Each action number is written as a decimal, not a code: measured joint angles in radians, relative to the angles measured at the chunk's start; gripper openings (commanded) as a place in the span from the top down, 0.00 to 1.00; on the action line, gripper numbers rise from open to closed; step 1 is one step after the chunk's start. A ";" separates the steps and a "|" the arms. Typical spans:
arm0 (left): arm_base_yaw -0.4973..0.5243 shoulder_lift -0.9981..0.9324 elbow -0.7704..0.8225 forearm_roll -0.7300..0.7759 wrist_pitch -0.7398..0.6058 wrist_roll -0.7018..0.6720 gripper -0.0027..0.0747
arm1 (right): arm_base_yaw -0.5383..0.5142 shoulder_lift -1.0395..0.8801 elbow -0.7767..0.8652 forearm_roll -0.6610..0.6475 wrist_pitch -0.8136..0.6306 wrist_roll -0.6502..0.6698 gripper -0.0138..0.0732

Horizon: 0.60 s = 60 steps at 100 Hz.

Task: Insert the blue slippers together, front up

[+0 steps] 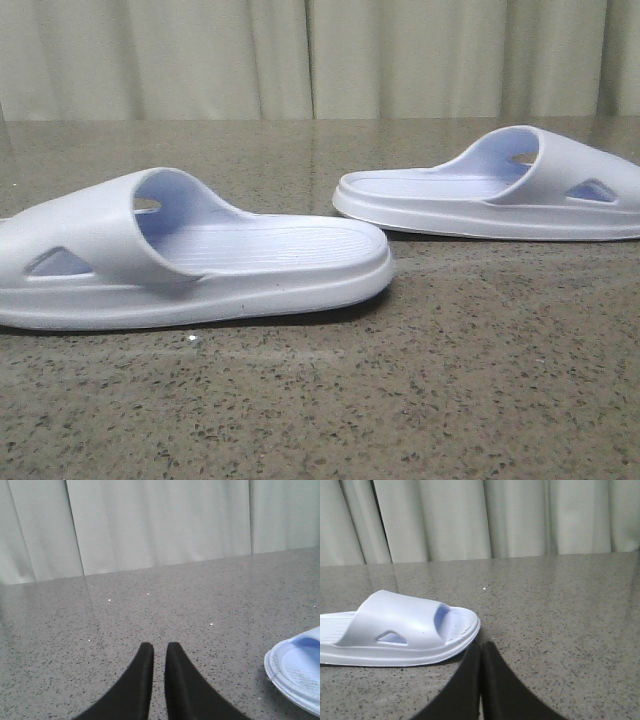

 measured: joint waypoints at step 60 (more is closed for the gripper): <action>0.000 0.000 0.000 -0.271 -0.098 0.000 0.95 | 0.000 0.000 -0.002 0.000 -0.024 0.000 0.96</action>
